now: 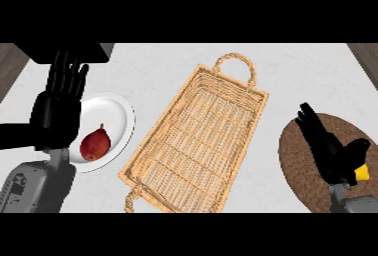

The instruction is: Pick the lemon from the placemat and place it in the basket

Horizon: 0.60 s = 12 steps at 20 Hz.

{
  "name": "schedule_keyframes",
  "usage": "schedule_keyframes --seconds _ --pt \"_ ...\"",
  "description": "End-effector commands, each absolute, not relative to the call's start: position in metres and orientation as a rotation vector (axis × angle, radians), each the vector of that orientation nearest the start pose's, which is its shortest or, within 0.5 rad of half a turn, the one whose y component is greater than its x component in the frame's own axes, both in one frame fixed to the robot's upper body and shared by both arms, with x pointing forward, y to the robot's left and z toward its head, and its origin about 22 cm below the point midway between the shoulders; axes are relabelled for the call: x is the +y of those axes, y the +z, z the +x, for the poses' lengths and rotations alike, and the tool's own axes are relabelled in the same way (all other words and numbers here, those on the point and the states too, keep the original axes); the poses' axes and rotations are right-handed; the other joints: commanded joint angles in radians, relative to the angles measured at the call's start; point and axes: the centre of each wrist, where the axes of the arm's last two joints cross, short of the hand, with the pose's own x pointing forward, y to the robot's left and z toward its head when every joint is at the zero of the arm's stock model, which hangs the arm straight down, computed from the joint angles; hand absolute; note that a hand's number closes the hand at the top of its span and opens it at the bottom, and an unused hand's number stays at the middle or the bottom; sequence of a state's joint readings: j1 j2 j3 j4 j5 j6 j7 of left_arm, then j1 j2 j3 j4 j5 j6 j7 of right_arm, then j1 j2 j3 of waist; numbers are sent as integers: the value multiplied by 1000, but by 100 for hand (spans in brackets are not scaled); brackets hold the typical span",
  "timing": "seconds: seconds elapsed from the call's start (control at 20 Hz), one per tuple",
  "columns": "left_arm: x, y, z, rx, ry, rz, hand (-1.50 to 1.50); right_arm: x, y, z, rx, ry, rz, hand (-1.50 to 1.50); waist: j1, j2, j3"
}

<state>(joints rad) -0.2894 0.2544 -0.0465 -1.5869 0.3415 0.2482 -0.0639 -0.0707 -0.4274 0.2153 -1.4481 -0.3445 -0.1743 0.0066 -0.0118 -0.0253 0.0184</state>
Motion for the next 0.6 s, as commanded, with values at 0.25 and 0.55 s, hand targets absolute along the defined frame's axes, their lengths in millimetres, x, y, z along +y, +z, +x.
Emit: schedule_keyframes --seconds 0.25,0.55 --pt "277 90 297 -1809 -305 231 0 -220 59 256 -1534 831 660 150 94 20 -8" --pt "300 73 291 -1695 -340 319 0 -220 56 183 -1447 783 987 -150 -36 13 -19"
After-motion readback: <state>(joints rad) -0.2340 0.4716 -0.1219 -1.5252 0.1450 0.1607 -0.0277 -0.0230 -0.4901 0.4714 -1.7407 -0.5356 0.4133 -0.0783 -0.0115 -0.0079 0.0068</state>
